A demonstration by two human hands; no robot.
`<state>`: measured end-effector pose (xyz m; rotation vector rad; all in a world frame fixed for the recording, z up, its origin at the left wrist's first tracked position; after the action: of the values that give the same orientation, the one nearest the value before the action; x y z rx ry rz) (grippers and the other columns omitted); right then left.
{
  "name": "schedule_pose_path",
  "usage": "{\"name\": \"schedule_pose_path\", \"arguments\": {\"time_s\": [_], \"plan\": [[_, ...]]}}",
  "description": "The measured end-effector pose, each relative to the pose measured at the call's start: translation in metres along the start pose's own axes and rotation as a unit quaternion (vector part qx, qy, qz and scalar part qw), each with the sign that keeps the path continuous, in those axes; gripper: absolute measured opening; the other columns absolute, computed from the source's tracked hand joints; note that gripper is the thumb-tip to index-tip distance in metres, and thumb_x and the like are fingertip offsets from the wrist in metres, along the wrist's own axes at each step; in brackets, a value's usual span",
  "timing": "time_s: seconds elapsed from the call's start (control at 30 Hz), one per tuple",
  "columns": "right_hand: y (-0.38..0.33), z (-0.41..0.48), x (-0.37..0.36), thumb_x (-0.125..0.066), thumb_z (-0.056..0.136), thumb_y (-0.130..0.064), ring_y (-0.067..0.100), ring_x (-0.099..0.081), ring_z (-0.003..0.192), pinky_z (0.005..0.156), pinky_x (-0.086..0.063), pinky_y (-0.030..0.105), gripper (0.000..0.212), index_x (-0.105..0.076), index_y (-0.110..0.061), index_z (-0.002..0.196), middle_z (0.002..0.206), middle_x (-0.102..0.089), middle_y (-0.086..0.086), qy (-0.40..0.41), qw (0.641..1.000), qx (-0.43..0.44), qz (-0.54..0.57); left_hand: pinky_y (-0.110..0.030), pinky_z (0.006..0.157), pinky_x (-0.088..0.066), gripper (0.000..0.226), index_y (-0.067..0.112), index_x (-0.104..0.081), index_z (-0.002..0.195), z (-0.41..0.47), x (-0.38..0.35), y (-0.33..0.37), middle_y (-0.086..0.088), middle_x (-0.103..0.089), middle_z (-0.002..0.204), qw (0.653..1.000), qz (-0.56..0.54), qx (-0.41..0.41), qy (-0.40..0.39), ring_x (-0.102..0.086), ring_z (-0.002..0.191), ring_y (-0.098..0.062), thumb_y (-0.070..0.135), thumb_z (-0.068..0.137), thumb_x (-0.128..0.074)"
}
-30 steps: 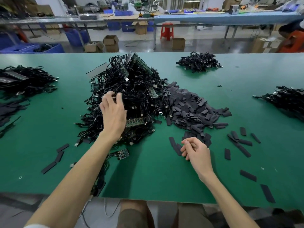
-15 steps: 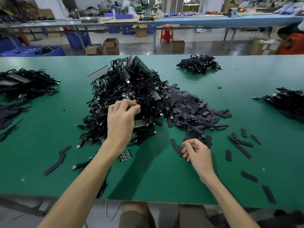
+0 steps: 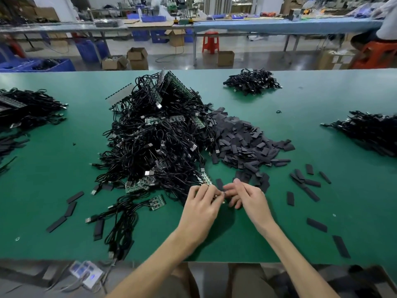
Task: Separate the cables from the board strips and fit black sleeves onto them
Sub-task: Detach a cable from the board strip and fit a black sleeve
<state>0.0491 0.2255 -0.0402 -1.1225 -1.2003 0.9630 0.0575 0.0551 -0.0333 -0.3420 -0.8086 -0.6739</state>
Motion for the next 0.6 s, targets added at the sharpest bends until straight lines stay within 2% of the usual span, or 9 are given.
{"name": "schedule_pose_path", "arguments": {"time_s": [0.13,0.23,0.27,0.33,0.43,0.5,0.6], "plan": [[-0.001,-0.002,-0.002,-0.052,0.1,-0.049,0.017,-0.067,0.065,0.06,-0.052,0.027,0.045,-0.08,-0.015,0.094,0.079,-0.077,0.006,-0.017,1.0,0.005,0.0,-0.036,0.077,-0.044,0.007,0.008,-0.069,0.098,0.006,-0.008,0.021,-0.005,-0.062,0.1,0.999,-0.031,0.01,0.01,-0.054,0.089,-0.025,0.012,0.098,-0.063],[0.001,-0.001,0.001,-0.062,0.101,-0.04,0.026,-0.066,0.071,0.072,-0.055,0.044,0.036,-0.077,-0.01,0.087,0.08,-0.074,0.012,-0.017,1.0,0.005,-0.009,-0.037,0.074,-0.045,0.009,0.006,-0.065,0.087,0.011,-0.013,0.039,-0.009,-0.061,0.093,0.999,-0.024,-0.015,0.023,-0.053,0.084,-0.027,0.008,0.096,-0.067],[0.001,0.0,0.003,-0.065,0.101,-0.033,0.023,-0.067,0.071,0.072,-0.055,0.044,0.029,-0.077,-0.011,0.086,0.079,-0.075,0.012,-0.018,1.0,0.0,0.005,-0.037,0.075,-0.046,0.01,0.006,-0.065,0.087,0.011,-0.014,0.042,-0.01,-0.061,0.094,0.999,-0.028,-0.014,0.027,-0.053,0.084,-0.027,0.009,0.096,-0.067],[0.002,0.0,0.004,-0.069,0.099,-0.024,0.014,-0.07,0.075,0.071,-0.057,0.033,0.015,-0.078,-0.015,0.091,0.08,-0.077,0.005,-0.019,0.999,-0.013,0.033,-0.036,0.078,-0.047,0.011,0.008,-0.068,0.09,0.009,-0.011,0.042,-0.007,-0.062,0.098,0.998,-0.059,0.0,0.013,-0.054,0.09,-0.026,0.017,0.097,-0.068],[0.004,0.0,0.004,-0.071,0.097,-0.017,0.016,-0.076,0.084,0.074,-0.057,0.021,0.007,-0.074,-0.015,0.103,0.089,-0.08,0.002,-0.011,0.997,-0.019,0.068,-0.033,0.09,-0.048,0.023,0.012,-0.072,0.104,0.007,0.0,0.036,-0.003,-0.063,0.109,0.992,-0.115,0.005,-0.045,-0.057,0.104,-0.022,0.033,0.097,-0.066],[0.003,0.002,0.004,-0.071,0.097,-0.016,0.014,-0.076,0.088,0.075,-0.057,0.021,0.01,-0.073,-0.017,0.108,0.094,-0.08,0.001,-0.011,0.997,-0.013,0.075,-0.032,0.089,-0.048,0.018,0.012,-0.072,0.108,0.013,0.009,0.026,-0.002,-0.064,0.11,0.985,-0.168,0.033,-0.035,-0.059,0.101,-0.02,0.027,0.1,-0.064],[0.004,0.002,0.005,-0.072,0.097,-0.018,0.006,-0.074,0.097,0.081,-0.055,0.017,0.014,-0.074,-0.021,0.11,0.1,-0.08,-0.006,-0.004,0.997,0.001,0.082,-0.033,0.095,-0.047,0.02,0.011,-0.069,0.12,0.034,0.015,0.001,-0.003,-0.063,0.118,0.975,-0.168,0.146,-0.012,-0.058,0.106,-0.02,0.014,0.101,-0.062]]}}
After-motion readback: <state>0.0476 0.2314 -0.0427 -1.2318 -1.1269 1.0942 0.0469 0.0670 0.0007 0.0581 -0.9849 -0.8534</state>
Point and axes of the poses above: each hand's wrist, its own z-axis towards the middle knuckle, its own x-axis out of the back of the hand, y = z × x, the point moved 2 cm from there along z, towards the middle knuckle
